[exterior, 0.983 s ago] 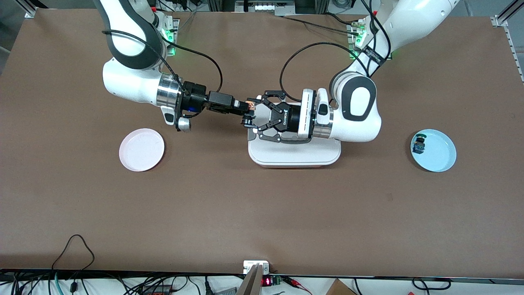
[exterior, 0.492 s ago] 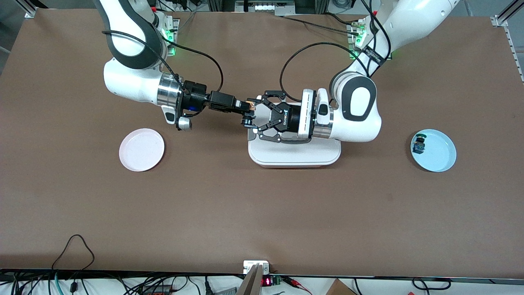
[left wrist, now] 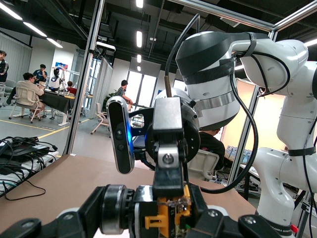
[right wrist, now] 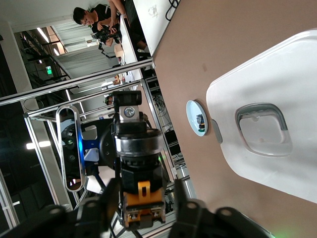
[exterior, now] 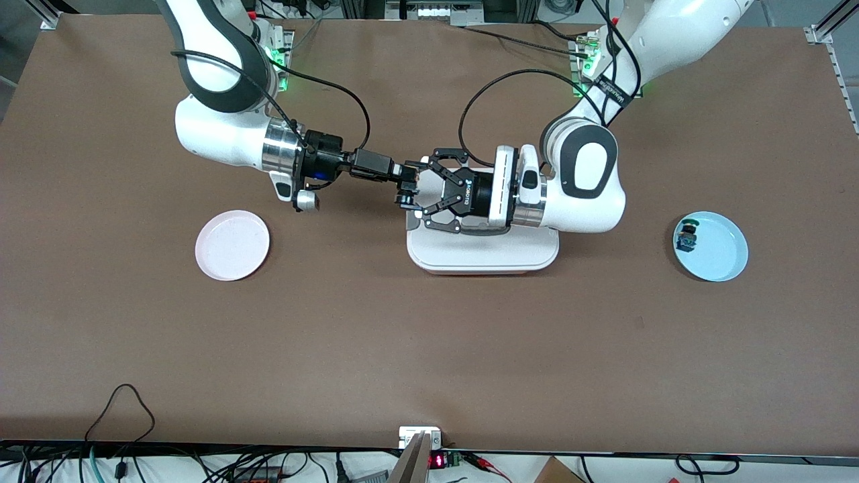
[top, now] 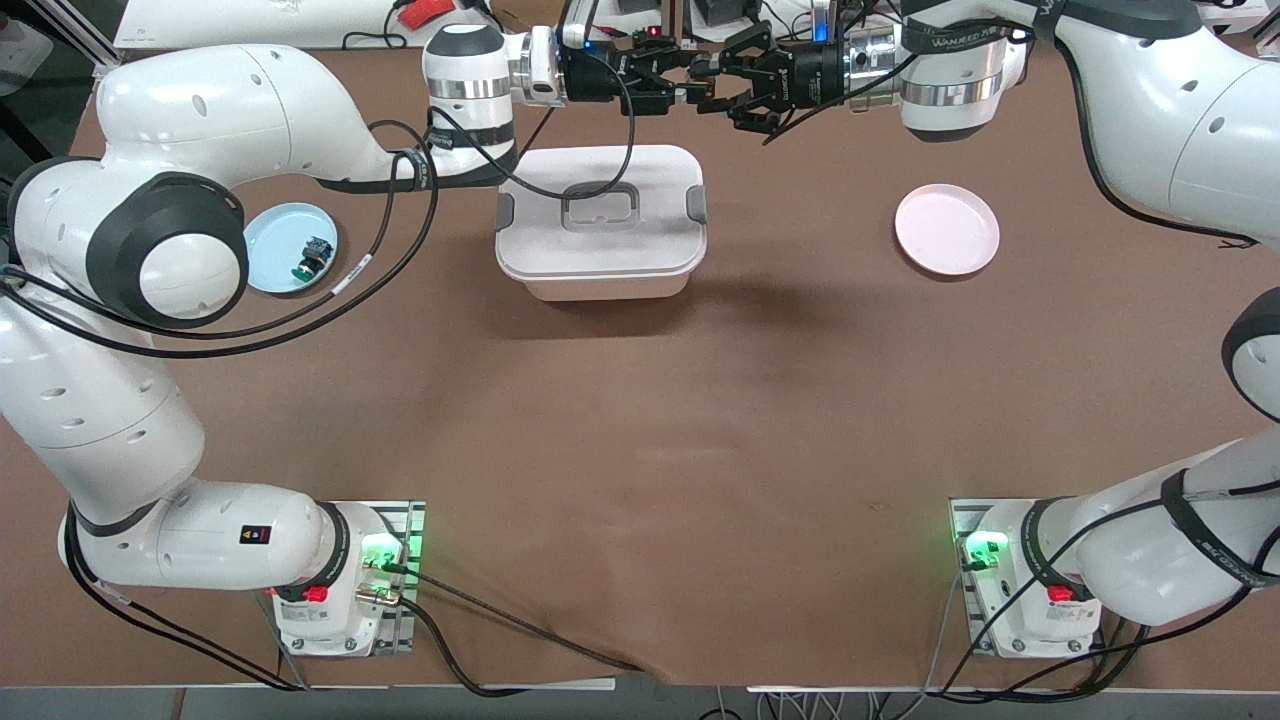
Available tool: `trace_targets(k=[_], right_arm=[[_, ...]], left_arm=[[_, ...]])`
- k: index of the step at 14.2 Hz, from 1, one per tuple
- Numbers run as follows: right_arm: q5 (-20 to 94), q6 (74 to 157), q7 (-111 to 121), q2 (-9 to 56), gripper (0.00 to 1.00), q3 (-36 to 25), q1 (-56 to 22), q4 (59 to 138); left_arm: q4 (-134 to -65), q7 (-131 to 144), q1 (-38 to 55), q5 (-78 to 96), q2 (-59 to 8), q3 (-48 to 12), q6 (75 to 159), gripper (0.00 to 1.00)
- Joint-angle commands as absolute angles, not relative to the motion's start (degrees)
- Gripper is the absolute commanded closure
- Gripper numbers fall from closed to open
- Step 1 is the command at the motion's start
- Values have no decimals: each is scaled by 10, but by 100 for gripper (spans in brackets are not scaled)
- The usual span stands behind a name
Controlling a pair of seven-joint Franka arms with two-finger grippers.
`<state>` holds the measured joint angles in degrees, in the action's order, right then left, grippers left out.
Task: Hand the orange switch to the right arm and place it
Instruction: 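Grasp the orange switch with the right gripper from the left gripper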
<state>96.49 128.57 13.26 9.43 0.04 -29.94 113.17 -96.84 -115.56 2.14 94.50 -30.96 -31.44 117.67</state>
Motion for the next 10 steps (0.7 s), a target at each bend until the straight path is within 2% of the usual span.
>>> trace_targets(k=[1, 2, 6, 8, 9, 10], right_arm=[[976, 1287, 148, 90, 83, 1, -301, 1137], [976, 1286, 151, 90, 98, 1, -299, 1137], [976, 1279, 153, 88, 100, -4, -291, 1135], [976, 1279, 149, 86, 100, -4, -287, 1134], [974, 1277, 148, 86, 100, -4, -284, 1129], [969, 1271, 147, 87, 100, -4, -279, 1127]], left_arm=[[-958, -1172, 25, 968, -313, -314, 1180, 94], [-958, -1172, 25, 968, -313, -314, 1181, 94], [-958, -1170, 25, 968, -312, -314, 1180, 93], [-958, -1164, 20, 968, -311, -315, 1180, 88], [-958, -1159, 18, 967, -310, -315, 1179, 61], [-958, -1158, 18, 965, -310, -315, 1178, 1]])
